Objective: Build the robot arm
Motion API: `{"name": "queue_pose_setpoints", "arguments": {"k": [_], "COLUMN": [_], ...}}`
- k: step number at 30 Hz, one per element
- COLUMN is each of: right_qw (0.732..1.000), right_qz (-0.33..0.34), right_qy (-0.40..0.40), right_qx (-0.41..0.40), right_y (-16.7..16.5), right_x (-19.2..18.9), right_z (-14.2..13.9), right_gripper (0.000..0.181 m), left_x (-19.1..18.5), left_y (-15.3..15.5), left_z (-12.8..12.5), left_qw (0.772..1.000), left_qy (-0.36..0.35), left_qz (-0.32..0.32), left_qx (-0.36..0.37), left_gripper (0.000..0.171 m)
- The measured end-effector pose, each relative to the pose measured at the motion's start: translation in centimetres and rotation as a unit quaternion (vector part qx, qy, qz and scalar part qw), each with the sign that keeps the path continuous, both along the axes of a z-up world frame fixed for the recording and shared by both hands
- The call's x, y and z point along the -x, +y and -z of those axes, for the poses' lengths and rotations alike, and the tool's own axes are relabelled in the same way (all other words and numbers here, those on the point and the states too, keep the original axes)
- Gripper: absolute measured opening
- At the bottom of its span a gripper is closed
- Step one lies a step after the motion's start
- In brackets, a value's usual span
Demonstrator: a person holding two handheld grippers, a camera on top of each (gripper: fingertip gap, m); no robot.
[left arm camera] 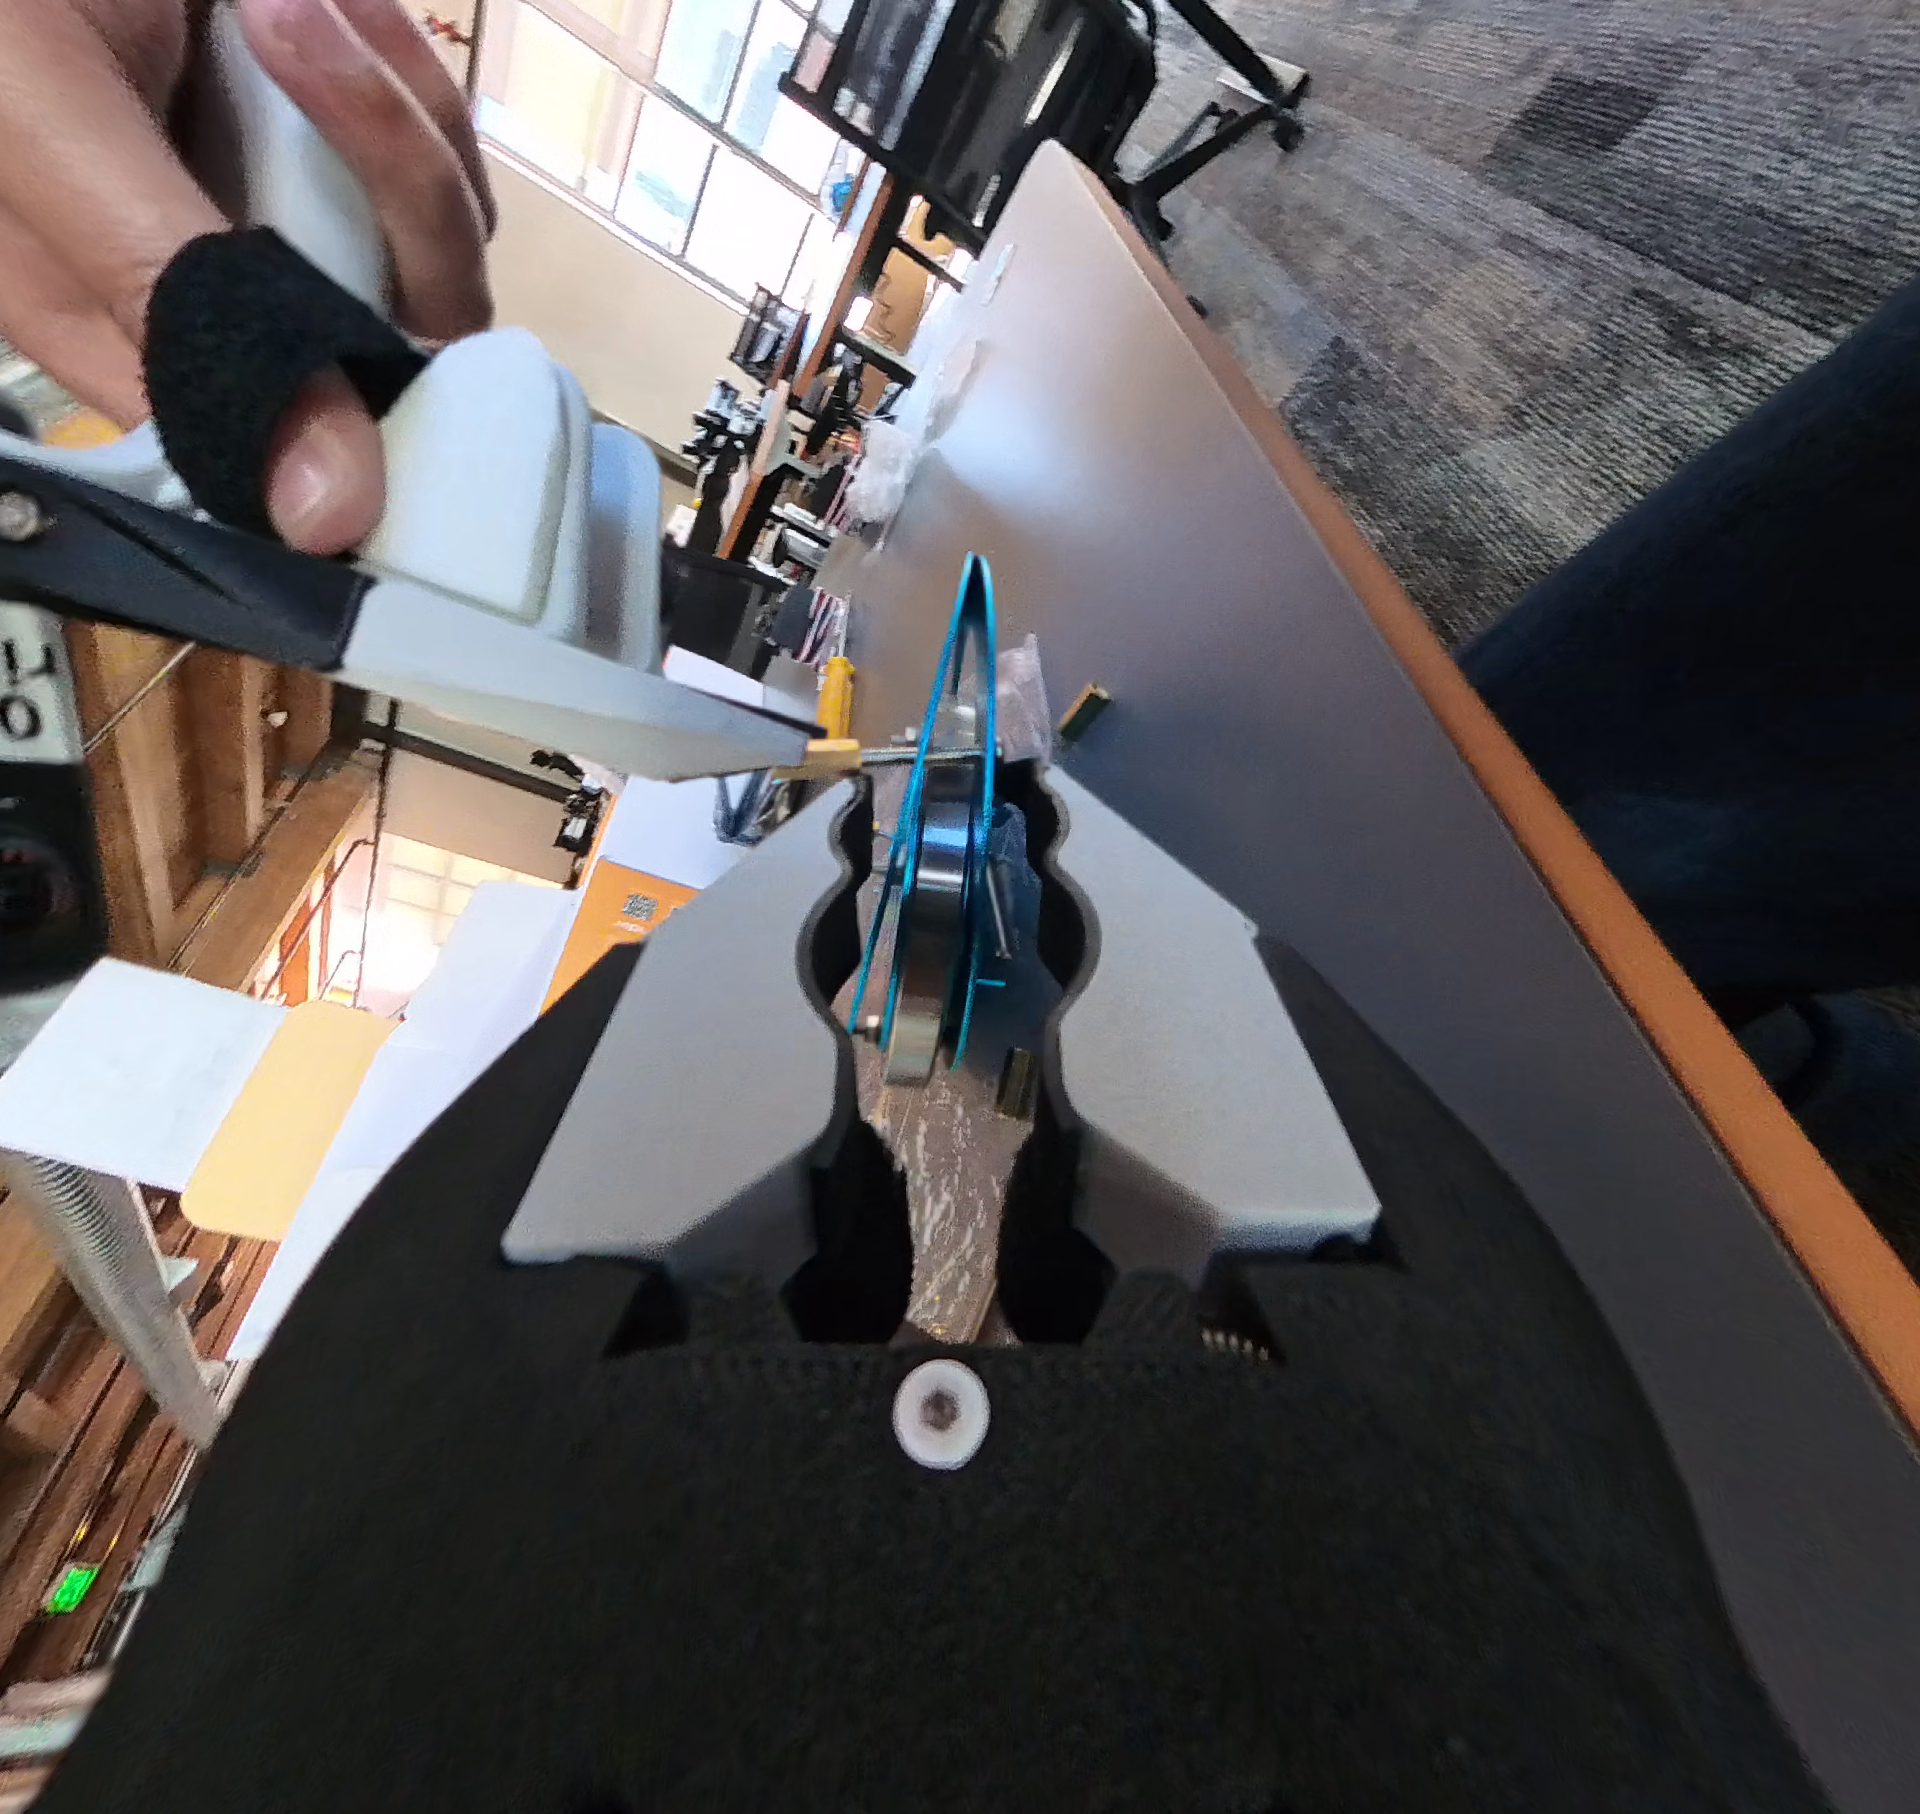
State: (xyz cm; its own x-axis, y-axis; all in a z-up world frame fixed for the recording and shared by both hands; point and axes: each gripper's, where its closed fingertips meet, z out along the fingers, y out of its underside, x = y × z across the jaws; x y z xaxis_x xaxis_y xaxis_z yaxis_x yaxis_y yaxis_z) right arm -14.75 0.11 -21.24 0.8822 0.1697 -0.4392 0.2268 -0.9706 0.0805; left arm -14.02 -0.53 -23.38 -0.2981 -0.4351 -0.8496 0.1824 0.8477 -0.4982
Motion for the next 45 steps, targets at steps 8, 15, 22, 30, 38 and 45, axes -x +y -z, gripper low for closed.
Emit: {"name": "queue_pose_setpoints", "arguments": {"k": [8, 15, 22, 30, 38, 45], "right_qw": [0.999, 0.999, 0.998, 0.997, 0.933, 0.742], "right_qz": [0.014, 0.018, 0.018, 0.012, -0.110, -0.177], "right_qy": [0.017, 0.005, 0.006, -0.010, -0.057, -0.305], "right_qx": [-0.028, -0.047, -0.052, -0.073, -0.338, -0.570], "right_y": [0.3, 0.6, 0.7, 0.9, -1.9, -1.8], "right_x": [-0.5, -0.8, -0.9, -0.9, -3.4, -2.9], "right_z": [-0.7, -1.3, -1.4, -2.3, 1.3, 1.5], "right_gripper": [0.004, 0.004, 0.001, 0.000, 0.054, 0.040], "left_x": [-0.4, -0.7, -1.1, -1.5, -1.7, -1.8], "left_y": [0.5, 0.9, 1.0, 1.5, 1.9, 2.1], "left_z": [-1.6, -2.2, -2.2, -1.3, -1.2, -1.5], "left_qw": [0.997, 0.992, 0.989, 0.989, 0.990, 0.990], "left_qy": [-0.043, -0.034, -0.028, -0.009, -0.012, -0.019], "left_qz": [-0.056, -0.088, -0.104, -0.119, -0.121, -0.123], "left_qx": [0.045, 0.084, 0.100, 0.082, 0.073, 0.072], "left_gripper": [0.032, 0.039, 0.047, 0.036, 0.040, 0.041]}}
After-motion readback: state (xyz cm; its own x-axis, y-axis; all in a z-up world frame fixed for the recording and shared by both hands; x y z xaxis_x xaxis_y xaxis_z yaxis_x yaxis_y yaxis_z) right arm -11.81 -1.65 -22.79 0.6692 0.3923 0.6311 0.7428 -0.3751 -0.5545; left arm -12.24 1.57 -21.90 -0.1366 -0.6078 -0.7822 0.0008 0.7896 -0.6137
